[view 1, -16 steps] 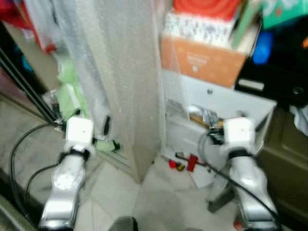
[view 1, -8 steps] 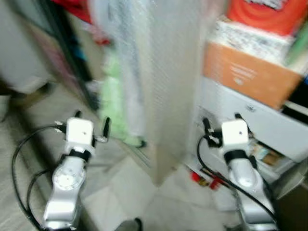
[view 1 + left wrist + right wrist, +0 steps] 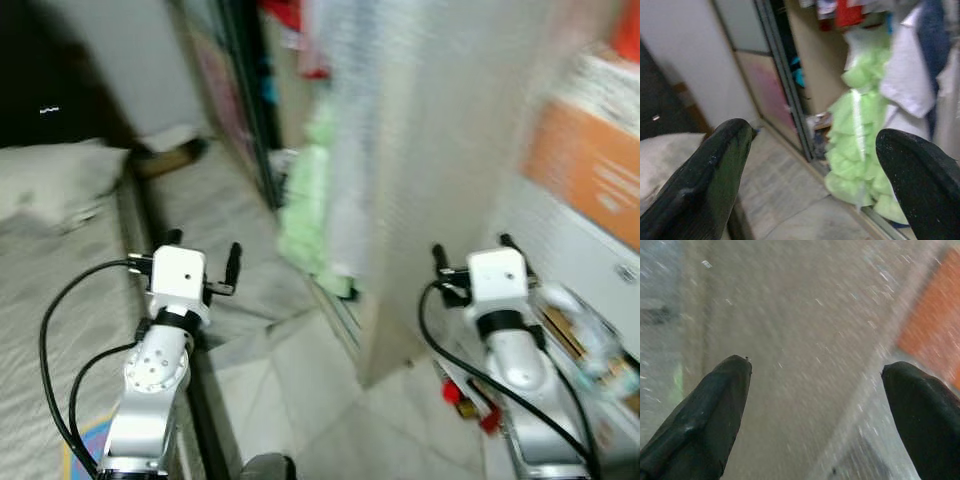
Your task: Clean up the room
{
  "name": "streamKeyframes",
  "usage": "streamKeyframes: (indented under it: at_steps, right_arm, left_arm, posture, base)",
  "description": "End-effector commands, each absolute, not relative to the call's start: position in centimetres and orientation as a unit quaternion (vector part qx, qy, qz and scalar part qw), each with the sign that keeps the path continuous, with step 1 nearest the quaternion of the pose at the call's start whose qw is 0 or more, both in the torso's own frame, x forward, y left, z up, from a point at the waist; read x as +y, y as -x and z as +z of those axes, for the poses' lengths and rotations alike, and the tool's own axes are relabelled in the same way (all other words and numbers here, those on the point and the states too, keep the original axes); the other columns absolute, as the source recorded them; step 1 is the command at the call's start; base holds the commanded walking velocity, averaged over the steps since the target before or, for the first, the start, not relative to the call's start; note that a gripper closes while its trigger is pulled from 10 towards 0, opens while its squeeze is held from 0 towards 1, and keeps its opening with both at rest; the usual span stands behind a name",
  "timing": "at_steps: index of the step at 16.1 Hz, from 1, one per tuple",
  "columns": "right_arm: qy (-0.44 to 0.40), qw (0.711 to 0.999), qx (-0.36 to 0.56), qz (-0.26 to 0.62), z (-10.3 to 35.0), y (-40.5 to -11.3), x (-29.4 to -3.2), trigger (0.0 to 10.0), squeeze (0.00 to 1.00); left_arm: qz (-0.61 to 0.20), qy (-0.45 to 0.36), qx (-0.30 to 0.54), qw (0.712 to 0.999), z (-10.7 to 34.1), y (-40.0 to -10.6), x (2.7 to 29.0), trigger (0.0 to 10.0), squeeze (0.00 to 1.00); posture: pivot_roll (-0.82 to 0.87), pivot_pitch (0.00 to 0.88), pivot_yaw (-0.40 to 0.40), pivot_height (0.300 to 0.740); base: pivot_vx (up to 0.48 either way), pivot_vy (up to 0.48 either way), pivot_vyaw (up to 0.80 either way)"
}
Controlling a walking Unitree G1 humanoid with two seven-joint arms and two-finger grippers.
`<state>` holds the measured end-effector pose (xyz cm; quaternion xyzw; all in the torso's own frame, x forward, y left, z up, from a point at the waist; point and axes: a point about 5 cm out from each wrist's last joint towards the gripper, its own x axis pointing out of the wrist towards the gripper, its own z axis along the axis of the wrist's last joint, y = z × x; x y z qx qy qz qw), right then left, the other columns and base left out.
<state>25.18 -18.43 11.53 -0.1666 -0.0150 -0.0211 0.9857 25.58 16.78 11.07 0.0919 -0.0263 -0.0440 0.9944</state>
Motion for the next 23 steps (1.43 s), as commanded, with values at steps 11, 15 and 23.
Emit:
streamKeyframes:
  at_steps: [11, 15, 23]
  right_arm:
    - [0.185, 0.983, 0.008, -0.015, 11.2, -21.1, -19.9, 10.0, 0.00]
    - [0.187, 0.982, 0.013, -0.015, 11.3, -20.3, -19.9, 10.0, 0.00]
    - [0.183, 0.983, 0.007, -0.003, 11.5, -20.6, -19.4, 10.0, 0.00]
  left_arm:
    - [-0.028, -0.105, -0.022, 0.994, 11.2, -24.6, 18.1, 10.0, 0.00]
    - [-0.030, -0.104, -0.020, 0.994, 11.2, -24.8, 18.1, 10.0, 0.00]
    - [-0.029, -0.099, -0.020, 0.994, 11.2, -25.0, 17.8, 10.0, 0.00]
  posture:
    - [-0.03, 0.045, 0.031, 0.740]
    - [-0.04, 0.047, 0.036, 0.740]
    - [-0.04, 0.047, 0.030, 0.740]
  base:
    - [0.000, 0.000, 0.80]
    - [0.000, 0.000, 0.80]
    - [0.000, 0.000, 0.80]
